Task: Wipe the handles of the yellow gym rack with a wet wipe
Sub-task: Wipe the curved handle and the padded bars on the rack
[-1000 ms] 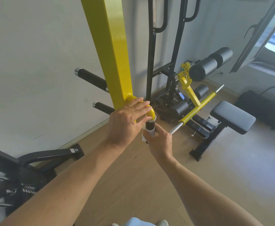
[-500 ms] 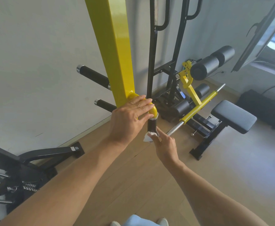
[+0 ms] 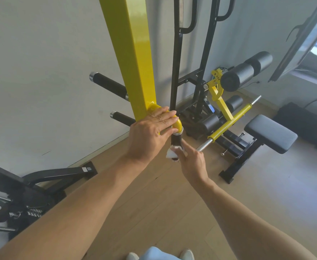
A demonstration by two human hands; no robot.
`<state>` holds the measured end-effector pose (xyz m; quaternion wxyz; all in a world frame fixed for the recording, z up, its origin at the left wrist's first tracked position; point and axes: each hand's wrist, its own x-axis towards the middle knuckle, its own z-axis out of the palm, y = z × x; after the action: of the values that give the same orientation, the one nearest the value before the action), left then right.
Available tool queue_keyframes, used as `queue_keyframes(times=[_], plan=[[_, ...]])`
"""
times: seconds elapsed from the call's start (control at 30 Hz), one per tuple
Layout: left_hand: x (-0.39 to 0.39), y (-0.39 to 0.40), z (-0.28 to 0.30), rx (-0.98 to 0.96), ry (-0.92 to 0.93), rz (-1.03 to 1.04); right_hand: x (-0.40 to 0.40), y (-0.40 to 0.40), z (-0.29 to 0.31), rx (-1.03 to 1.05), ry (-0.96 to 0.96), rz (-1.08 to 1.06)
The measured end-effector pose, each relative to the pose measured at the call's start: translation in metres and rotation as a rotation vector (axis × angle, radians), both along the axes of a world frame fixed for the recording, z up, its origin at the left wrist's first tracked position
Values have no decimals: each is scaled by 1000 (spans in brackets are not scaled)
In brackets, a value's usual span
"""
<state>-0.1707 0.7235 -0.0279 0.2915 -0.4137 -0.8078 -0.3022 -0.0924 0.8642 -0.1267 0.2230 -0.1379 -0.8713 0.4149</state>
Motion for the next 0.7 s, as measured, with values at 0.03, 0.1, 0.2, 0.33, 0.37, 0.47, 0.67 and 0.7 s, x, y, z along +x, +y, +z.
queue_keyframes(times=[0.03,0.1,0.2,0.33,0.37,0.47,0.67,0.7], plan=[[0,0,1,-6,-6,1,-4,-2,12,-11,109,-30],[0,1,1,-12,-13,7,-13,-6,24,-30,226,-70],[2,1,2,-5,-14,13,-11,-10,7,-13,42,-43],[1,-1,1,-9,4,5,-1,-6,-22,42,-288,-18],[1,-1,0,-8,5,7,-2,-6,-17,9,-241,-27],[3,-3,-1,0,-7,-10,-5,-12,17,-122,74,-58],[9,-4,-4,37,-55,-39,7,-1,-33,11,-371,7],[11,-6,-4,24,-75,-71,13,-1,-44,1,-519,-3]])
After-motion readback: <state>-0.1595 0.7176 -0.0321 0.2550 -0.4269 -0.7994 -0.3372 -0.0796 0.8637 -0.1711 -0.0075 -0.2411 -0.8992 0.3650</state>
